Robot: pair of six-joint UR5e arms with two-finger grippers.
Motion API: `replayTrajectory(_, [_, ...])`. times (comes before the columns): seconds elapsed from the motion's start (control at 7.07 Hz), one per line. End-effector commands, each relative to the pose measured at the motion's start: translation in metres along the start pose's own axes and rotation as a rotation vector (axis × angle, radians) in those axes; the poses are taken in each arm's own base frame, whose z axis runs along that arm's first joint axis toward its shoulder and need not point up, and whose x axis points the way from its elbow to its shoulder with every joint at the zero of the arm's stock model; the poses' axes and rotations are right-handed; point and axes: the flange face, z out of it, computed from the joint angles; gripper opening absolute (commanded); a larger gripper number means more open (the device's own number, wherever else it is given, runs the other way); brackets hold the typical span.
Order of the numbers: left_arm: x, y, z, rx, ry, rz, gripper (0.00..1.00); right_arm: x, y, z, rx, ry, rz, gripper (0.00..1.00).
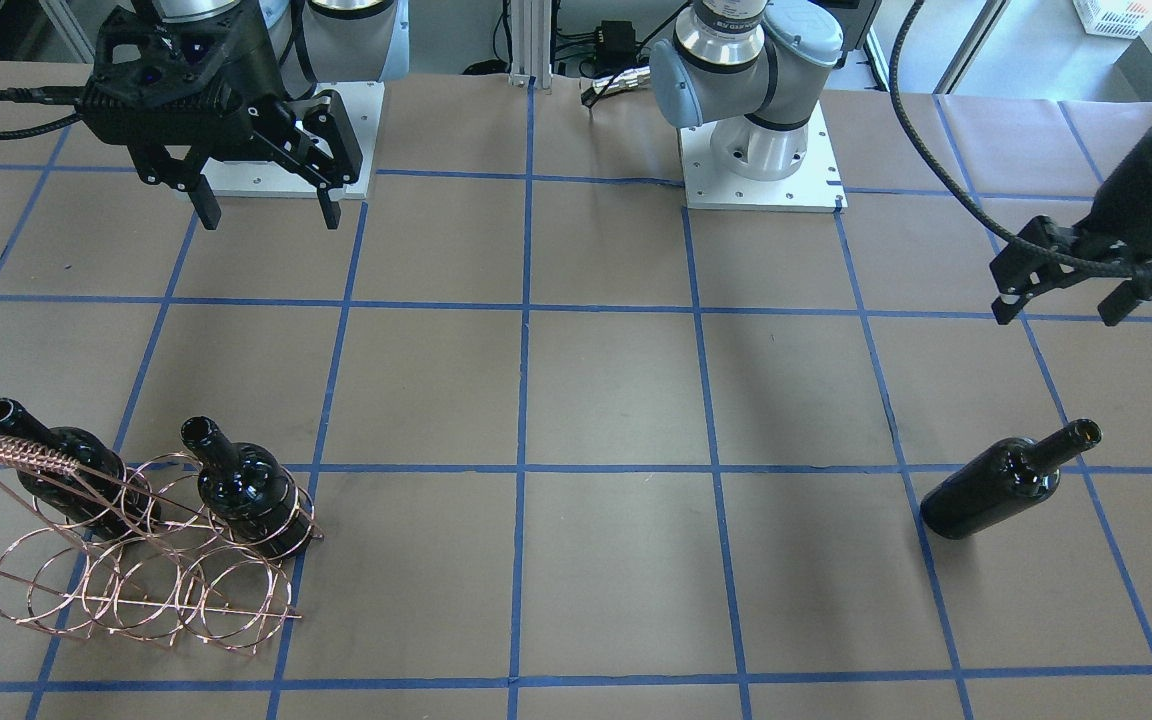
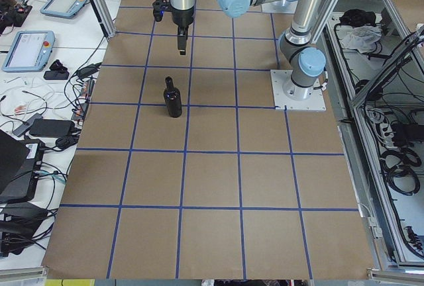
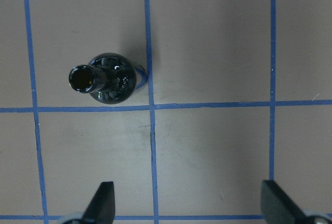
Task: Place wine into wine basket
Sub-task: 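Lower the left gripper and close it on the bottle neck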
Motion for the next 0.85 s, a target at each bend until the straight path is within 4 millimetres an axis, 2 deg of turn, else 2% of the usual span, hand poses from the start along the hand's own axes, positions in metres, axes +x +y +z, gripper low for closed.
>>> replayTrajectory(0.0, [-0.052,-0.03,0.018,0.003,0.038,0.019,1.0,0.002,0.0,0.001,-0.007,0.001,0.003,1.0])
replayTrajectory(0.28, [-0.069,-0.061,0.07,-0.008,0.047,0.013,1.0,0.008,-0.002,0.006,-0.021,0.005,0.013,1.0])
replayTrajectory(0.42, [-0.072,-0.069,0.091,-0.027,0.06,0.012,1.0,0.007,0.004,0.006,-0.03,0.006,0.02,1.0])
replayTrajectory(0.57, [-0.074,-0.075,0.106,-0.038,0.067,0.01,1.0,0.007,0.005,0.025,-0.058,0.004,0.006,1.0])
replayTrajectory(0.71, [-0.075,-0.075,0.119,-0.057,0.077,0.01,1.0,0.005,0.008,0.02,-0.048,-0.006,0.011,1.0])
